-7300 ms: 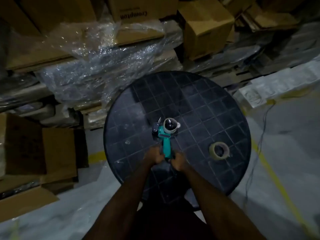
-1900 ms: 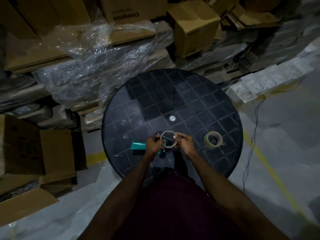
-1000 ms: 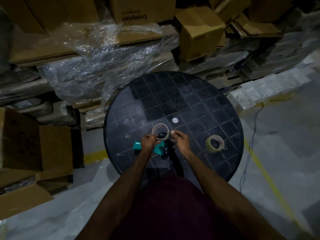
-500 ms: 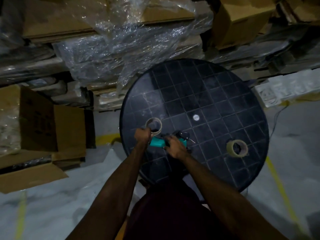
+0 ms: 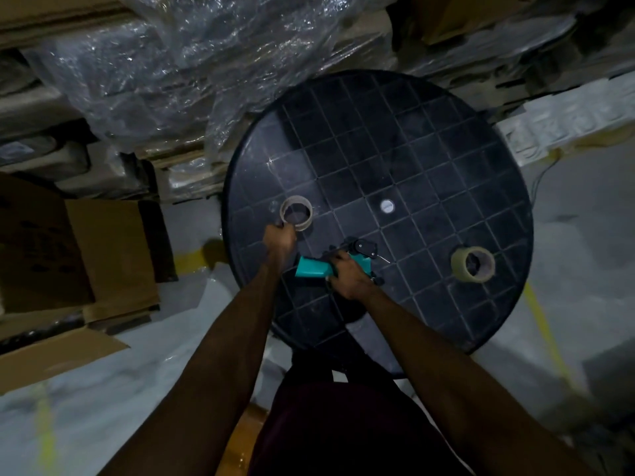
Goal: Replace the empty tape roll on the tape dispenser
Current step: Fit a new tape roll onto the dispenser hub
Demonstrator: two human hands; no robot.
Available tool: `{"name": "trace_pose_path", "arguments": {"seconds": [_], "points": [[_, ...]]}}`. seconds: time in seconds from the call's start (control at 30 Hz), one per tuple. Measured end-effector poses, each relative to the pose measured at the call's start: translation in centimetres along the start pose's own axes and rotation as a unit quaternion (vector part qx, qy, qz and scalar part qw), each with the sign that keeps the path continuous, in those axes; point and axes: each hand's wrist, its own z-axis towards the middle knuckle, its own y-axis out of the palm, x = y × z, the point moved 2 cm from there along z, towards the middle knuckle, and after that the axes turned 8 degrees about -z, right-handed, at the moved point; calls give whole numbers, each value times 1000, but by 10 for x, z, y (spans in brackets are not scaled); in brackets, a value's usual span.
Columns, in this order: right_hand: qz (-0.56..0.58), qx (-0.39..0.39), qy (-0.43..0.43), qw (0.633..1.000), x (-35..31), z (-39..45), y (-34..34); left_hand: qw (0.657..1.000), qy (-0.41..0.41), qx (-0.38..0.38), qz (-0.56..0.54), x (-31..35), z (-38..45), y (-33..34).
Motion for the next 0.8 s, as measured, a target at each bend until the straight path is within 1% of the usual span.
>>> {"name": "trace_pose_path", "arguments": {"seconds": [0.07,0.1,0.2,0.27,0.33,0.37,0.43,0.47,0.5,0.6,0.67,0.7,0.8], "points": [[3,0,0,1000,0,-2,-2,996,30,-12,80,4,-29,0],[4,3,1,1000,0,-2,-2,990,50,-33,129,0,-41,1],[-7,6,-5,1000,1,-6,-1,956,102,-135,241,-28,-61,6],[-19,8,-11,1000,3,-10,0,926,109,-184,310,-49,-64,7],[-34,0,-15,999,5,-15,1,897,118,-231,358,-55,-79,4],[-45,-3,-14,999,8,-16,3,877,129,-261,381,-55,-91,4],[-68,-7,-22,997,18,-19,8,823,137,-310,456,-59,-106,8],[-70,-4,-27,997,23,-22,10,800,140,-317,490,-62,-112,10],[-65,2,-35,997,26,-27,10,785,145,-313,514,-68,-115,13],[-40,20,-79,996,33,-46,8,762,172,-306,544,-84,-135,24],[-51,33,-103,993,38,-56,7,756,185,-311,546,-91,-151,36],[-59,37,-110,992,42,-61,7,760,190,-312,537,-92,-161,42],[-69,63,-119,988,63,-73,7,794,204,-290,494,-97,-182,64]]}}
